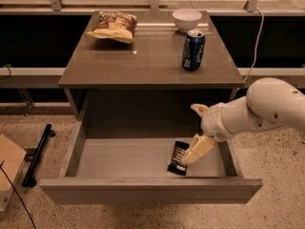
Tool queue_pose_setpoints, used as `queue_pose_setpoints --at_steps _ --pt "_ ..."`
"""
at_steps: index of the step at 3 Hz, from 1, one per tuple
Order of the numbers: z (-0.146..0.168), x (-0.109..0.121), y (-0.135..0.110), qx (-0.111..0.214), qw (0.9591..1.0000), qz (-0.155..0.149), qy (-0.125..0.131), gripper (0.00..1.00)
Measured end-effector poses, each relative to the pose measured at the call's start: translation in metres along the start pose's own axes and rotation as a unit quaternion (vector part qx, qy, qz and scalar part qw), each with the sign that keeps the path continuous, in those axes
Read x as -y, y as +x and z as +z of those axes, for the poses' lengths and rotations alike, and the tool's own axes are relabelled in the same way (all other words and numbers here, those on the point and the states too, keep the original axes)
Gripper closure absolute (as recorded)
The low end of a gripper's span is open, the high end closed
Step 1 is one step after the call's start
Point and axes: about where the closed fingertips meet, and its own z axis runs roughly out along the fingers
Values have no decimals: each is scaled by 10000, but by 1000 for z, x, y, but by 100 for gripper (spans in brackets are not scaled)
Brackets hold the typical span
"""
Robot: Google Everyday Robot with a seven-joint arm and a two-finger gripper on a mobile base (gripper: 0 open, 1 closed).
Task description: Pick rxbar chocolate from top drawer and place on counter
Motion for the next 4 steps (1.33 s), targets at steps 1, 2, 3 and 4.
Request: queue_pose_setpoints --at_steps 1,2,3,4 --pt "46 1 32 120 9997 215 -89 0" --pt "46 1 32 120 9997 215 -89 0" --pt "61 -5 39 136 9995 246 -126 0" --pt "82 -15 50 162 9995 239 -149 0"
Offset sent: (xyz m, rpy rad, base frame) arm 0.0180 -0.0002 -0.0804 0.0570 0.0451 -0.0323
